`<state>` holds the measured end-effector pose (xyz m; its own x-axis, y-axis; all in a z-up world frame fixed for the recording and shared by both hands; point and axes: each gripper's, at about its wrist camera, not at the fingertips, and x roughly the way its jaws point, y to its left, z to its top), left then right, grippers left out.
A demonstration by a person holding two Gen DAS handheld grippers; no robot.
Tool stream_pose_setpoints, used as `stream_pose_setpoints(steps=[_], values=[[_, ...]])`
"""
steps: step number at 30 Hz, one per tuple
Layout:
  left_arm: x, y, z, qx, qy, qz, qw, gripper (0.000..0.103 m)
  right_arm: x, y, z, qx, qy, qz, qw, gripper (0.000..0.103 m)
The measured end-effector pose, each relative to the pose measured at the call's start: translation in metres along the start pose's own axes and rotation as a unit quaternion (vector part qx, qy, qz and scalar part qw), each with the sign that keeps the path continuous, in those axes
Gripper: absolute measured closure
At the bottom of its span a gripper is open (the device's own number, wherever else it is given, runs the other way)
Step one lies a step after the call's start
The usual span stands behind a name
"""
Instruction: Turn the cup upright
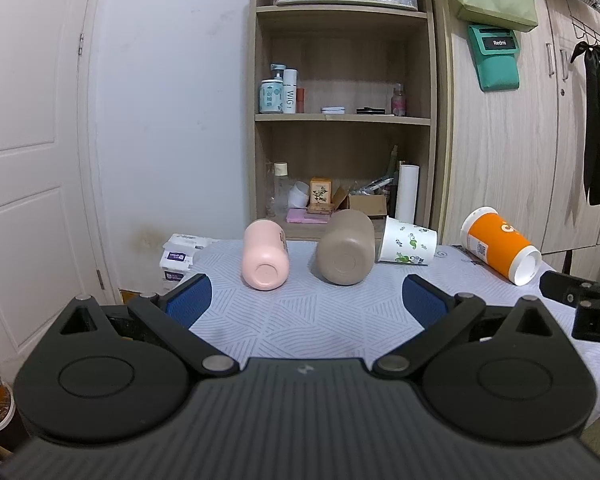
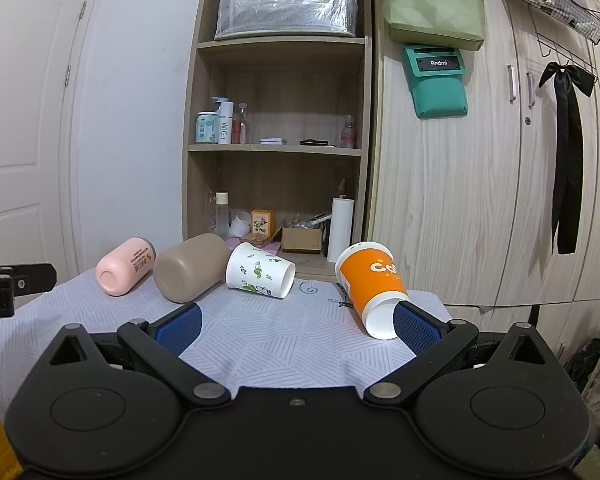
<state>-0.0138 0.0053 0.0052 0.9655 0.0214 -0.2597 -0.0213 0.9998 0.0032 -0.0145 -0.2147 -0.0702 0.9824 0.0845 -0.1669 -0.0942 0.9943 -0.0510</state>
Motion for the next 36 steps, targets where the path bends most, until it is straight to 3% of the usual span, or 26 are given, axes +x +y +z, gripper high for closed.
stream_pose_setpoints(steps=[10,15,25,29,36], values=[[0.0,-0.002,0.012,0.012,0.01,-0.007,0.9998,0.0,0.0,0.001,0.007,0.008,0.013,0.022,1.0,0.0],[0.013,0.008,0.028,-0.018,0.028,-0.021,0.9992,0.0,0.002,0.004,0.02,0.012,0.003,0.036,0.999,0.0],[0.057,0.015,0.069,-0.005,0.03,-0.068,0.9972,0.0,0.037,0.027,0.043,-0.009,0.019,0.115,0.993,0.0],[0.083,0.018,0.08,0.008,0.069,-0.073,0.9949,0.003,0.063,0.031,0.043,-0.012,0.04,0.127,0.991,0.0],[0.134,0.009,0.088,0.015,0.1,-0.11,0.9888,0.003,0.109,0.035,0.034,0.012,0.101,0.17,0.98,0.0]])
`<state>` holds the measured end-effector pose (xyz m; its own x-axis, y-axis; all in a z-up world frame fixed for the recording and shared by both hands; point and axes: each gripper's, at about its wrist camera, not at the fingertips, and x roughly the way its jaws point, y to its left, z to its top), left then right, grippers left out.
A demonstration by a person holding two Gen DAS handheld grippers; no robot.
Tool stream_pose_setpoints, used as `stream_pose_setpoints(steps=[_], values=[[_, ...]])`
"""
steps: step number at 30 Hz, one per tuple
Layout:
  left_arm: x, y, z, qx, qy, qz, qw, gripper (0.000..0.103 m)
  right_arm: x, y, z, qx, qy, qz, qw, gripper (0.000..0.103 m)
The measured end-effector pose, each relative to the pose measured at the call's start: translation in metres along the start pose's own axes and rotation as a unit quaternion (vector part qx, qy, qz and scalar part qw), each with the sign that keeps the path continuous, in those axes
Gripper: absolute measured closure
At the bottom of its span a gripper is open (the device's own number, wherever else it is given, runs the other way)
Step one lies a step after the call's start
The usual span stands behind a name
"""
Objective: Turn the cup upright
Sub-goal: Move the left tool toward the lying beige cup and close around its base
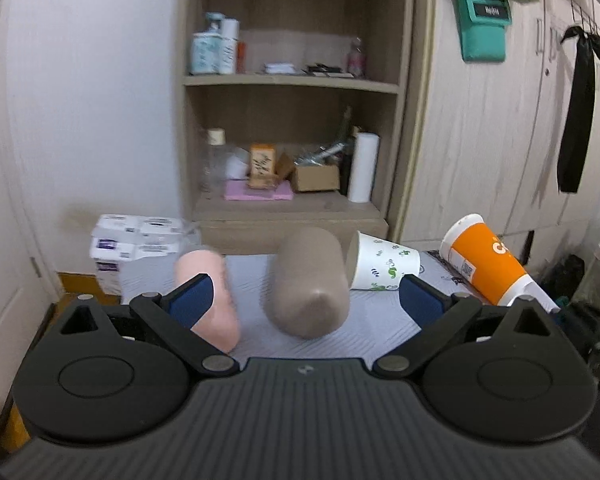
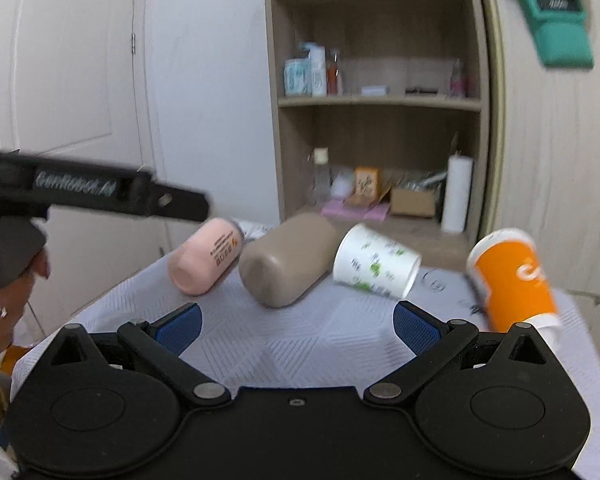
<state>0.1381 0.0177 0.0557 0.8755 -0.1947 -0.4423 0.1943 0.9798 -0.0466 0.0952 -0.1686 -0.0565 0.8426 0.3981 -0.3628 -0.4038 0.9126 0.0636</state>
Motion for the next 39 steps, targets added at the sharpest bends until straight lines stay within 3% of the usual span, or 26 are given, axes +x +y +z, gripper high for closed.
stream_pose_setpoints(steps=[4,6,11,29,32,39], values=[[0.043,-0.006,0.011,0.018,0.04,-0.028,0.9986,0.003,0.013,-0.006,0.001,0.009,0.015,0.005,1.0,0.0],[0.062,-0.007,0.009,0.023,0.064,-0.045,0.9967,0.01,0.019,-0.012,0.001,0.013,0.021,-0.001,1.0,0.0],[0.095,-0.009,0.003,0.055,0.086,-0.028,0.9943,0.013,0.031,-0.027,0.003,0.022,0.032,-0.017,0.999,0.0],[0.138,-0.023,0.001,0.138,0.125,-0.013,0.9824,0.013,0.058,-0.049,-0.003,0.046,0.065,-0.018,0.997,0.0],[0.139,-0.025,0.001,0.141,0.123,0.002,0.9824,0.028,0.059,-0.049,-0.004,0.048,0.067,-0.016,0.996,0.0],[0.132,-0.018,0.004,0.108,0.135,0.004,0.9849,0.029,0.067,-0.052,-0.008,0.065,0.083,0.002,0.994,0.0]])
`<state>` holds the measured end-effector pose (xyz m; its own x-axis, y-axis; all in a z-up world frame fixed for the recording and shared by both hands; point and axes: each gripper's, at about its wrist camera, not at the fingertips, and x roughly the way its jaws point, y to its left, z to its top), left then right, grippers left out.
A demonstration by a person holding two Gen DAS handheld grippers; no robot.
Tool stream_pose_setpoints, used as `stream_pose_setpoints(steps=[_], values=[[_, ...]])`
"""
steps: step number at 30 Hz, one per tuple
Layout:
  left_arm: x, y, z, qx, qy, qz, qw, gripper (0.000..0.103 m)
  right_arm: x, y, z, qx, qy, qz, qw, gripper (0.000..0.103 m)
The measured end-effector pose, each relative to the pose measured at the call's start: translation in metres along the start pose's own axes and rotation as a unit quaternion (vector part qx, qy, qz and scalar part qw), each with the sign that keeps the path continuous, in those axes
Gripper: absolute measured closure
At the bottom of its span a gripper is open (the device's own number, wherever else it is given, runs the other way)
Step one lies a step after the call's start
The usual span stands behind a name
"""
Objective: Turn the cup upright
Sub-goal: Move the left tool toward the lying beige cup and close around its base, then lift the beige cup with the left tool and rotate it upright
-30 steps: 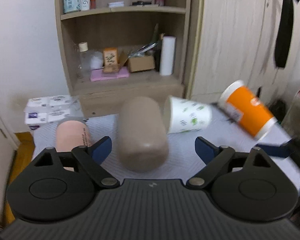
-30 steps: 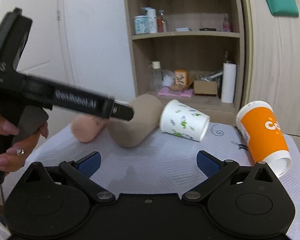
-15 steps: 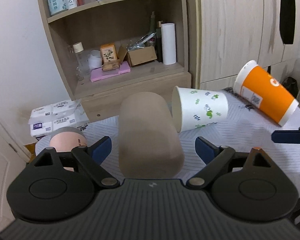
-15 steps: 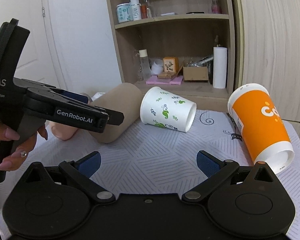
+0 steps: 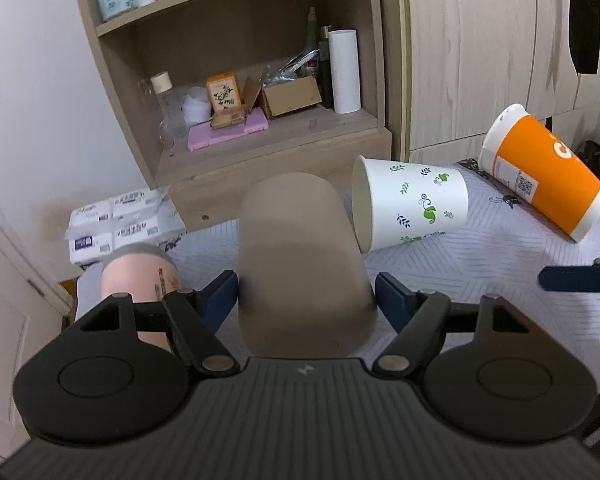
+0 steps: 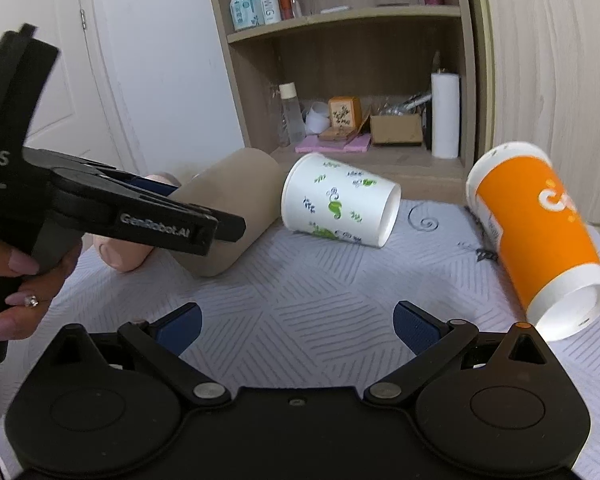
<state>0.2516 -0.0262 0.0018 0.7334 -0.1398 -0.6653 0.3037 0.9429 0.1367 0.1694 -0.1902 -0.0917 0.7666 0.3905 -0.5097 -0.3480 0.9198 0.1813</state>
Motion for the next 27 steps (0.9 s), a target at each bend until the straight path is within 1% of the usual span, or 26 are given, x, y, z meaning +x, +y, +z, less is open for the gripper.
stream_pose_setpoints(steps=[2,7,10,15,18,22,27], values=[[-0.004,0.001,-0.001,-0.01,0.008,-0.006,0.9999,0.029,0.001,0.0,-0.002,0.006,0.006,0.013,1.0,0.0],[-0.019,0.008,-0.007,-0.053,0.034,-0.033,0.9974,0.029,-0.002,0.003,-0.006,0.02,0.02,0.064,0.998,0.0],[-0.031,0.013,-0.017,-0.08,0.048,-0.05,0.9944,0.029,-0.003,0.008,-0.009,0.019,0.034,0.097,0.995,0.0],[-0.05,0.011,-0.033,-0.104,0.059,-0.065,0.9907,0.029,-0.005,0.016,-0.017,0.021,0.055,0.134,0.989,0.0],[-0.06,0.012,-0.041,-0.13,0.063,-0.081,0.9862,0.029,-0.009,0.019,-0.022,0.026,0.06,0.145,0.987,0.0],[-0.07,0.012,-0.048,-0.173,0.052,-0.11,0.9774,0.029,-0.016,0.017,-0.027,0.031,0.058,0.146,0.987,0.0],[-0.076,-0.001,-0.059,-0.195,0.056,-0.138,0.9695,0.029,-0.026,0.008,-0.031,0.038,0.058,0.145,0.987,0.0]])
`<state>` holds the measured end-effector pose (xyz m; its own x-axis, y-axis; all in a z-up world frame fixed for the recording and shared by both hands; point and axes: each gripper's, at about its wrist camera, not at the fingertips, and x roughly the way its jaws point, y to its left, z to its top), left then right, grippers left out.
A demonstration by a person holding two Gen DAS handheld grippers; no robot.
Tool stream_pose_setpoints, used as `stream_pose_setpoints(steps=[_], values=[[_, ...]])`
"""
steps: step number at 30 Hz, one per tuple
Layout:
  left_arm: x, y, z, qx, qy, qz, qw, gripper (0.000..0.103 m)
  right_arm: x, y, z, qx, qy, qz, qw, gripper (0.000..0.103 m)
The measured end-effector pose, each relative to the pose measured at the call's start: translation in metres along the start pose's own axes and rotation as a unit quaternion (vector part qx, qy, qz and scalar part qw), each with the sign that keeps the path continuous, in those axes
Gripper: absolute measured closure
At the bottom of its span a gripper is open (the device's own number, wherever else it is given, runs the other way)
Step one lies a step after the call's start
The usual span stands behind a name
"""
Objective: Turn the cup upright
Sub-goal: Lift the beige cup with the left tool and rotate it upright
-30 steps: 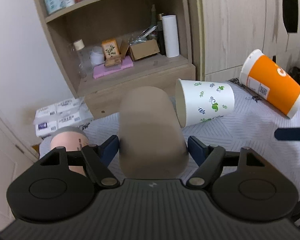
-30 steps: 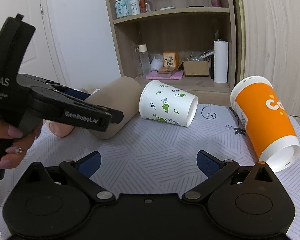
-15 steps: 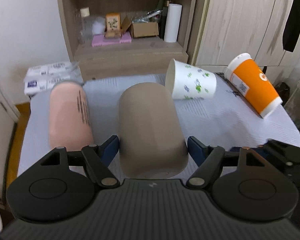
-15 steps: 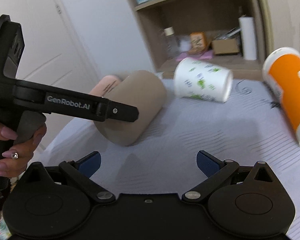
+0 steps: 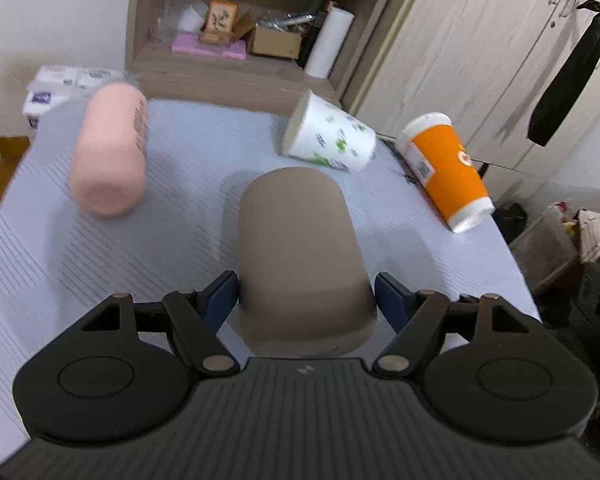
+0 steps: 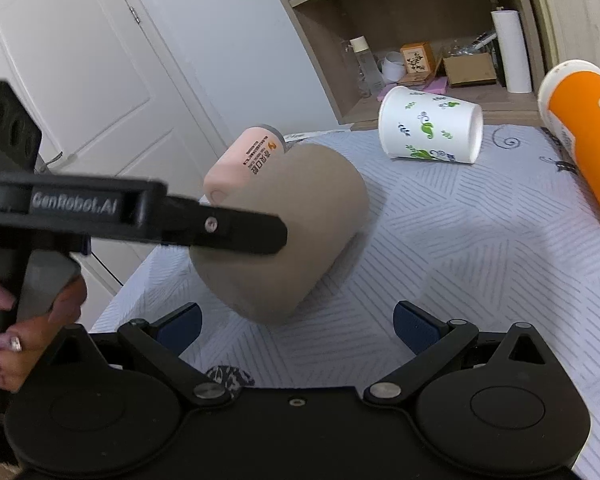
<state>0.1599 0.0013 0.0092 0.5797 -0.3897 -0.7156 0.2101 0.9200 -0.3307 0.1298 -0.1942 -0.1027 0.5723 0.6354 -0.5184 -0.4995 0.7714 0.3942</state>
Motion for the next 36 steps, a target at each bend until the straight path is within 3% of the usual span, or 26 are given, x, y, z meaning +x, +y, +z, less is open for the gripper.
stream_pose_setpoints(steps=[7,13,24,30,34,36], values=[[0.003,-0.023,-0.012,-0.002,0.001,0.009,1.0,0.029,-0.016,-0.016,-0.008,0.017,0.007,-0.008,1.0,0.0],[0.011,-0.034,-0.013,-0.037,0.029,-0.031,0.9984,0.029,-0.027,-0.018,-0.006,0.018,0.005,0.0,1.0,0.0],[0.012,-0.044,-0.023,-0.062,0.021,-0.031,0.9974,0.029,-0.032,-0.02,-0.01,0.029,0.011,-0.009,0.999,0.0],[0.011,-0.037,-0.014,-0.06,0.044,-0.066,0.9951,0.025,-0.026,-0.017,-0.004,0.017,0.021,-0.009,1.0,0.0],[0.007,-0.032,-0.004,-0.046,0.033,-0.105,0.9928,0.019,-0.022,-0.018,0.005,0.025,0.03,0.006,0.999,0.0],[0.009,-0.03,-0.001,-0.039,0.033,-0.107,0.993,0.019,-0.02,-0.021,0.012,0.044,0.035,0.007,0.998,0.0]])
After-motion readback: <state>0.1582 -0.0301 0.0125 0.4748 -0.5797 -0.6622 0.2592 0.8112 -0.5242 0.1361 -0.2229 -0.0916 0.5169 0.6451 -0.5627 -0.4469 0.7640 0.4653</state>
